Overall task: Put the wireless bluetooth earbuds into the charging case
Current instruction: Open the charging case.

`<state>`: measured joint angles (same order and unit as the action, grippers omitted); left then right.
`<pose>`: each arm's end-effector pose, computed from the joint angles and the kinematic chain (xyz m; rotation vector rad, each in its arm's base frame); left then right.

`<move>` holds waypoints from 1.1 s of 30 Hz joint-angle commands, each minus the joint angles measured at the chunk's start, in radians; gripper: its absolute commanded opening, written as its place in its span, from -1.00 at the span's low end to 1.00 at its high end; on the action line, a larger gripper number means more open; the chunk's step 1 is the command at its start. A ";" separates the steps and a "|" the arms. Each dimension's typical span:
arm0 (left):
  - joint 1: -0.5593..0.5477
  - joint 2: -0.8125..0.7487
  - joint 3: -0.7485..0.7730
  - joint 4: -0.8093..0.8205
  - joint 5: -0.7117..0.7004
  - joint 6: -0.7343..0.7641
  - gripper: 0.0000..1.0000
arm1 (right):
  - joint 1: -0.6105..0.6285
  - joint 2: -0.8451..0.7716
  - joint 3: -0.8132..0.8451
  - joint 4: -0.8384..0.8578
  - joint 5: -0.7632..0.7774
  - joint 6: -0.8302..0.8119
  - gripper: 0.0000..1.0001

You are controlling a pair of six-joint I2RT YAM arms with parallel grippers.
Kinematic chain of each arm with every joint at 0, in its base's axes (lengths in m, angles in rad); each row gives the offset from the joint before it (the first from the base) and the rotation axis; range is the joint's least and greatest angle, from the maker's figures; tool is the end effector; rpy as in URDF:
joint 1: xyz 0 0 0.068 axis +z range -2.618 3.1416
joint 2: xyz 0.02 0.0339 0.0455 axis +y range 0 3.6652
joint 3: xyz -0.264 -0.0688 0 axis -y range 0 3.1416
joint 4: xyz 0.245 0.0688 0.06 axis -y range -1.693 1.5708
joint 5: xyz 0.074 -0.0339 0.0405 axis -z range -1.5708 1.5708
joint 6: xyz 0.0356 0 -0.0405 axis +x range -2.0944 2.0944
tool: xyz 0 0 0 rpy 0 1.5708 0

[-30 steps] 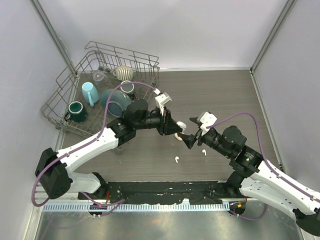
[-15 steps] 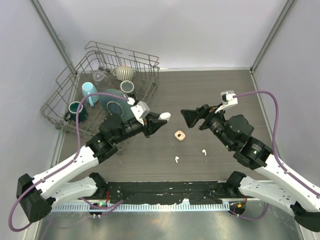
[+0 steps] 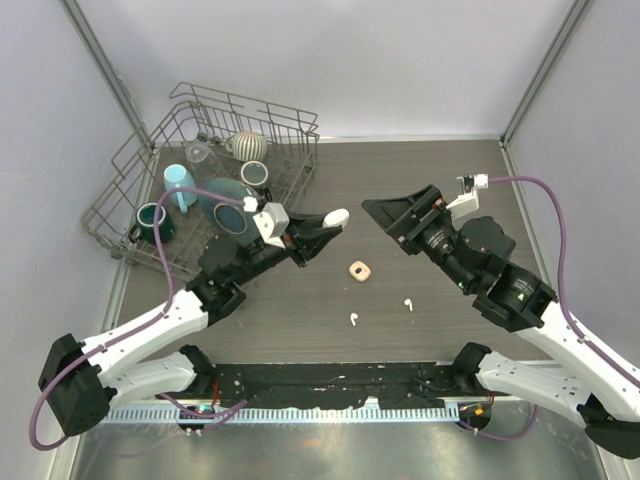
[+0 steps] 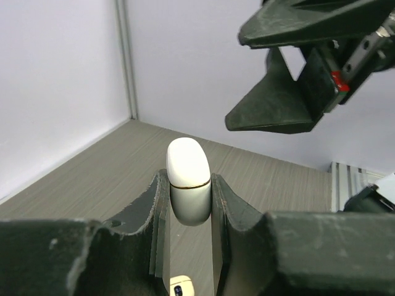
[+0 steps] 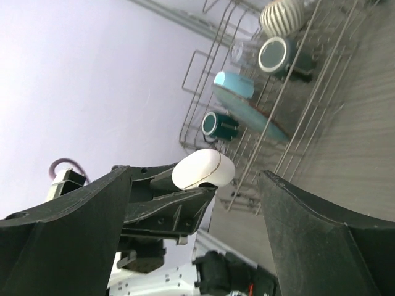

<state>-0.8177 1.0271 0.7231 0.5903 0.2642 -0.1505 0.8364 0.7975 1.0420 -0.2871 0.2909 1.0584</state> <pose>0.1567 -0.1808 0.3539 0.6639 1.1886 -0.9917 0.1194 0.1170 0.4153 0.4353 1.7016 1.2045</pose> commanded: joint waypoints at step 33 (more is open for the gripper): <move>-0.003 -0.067 -0.151 0.379 0.173 -0.003 -1.00 | -0.002 0.068 -0.243 0.451 -0.430 0.414 0.34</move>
<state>-0.8181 0.9489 0.5175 0.9081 0.4202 -0.1677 0.8356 0.8619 0.7742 0.0933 -0.0975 1.4544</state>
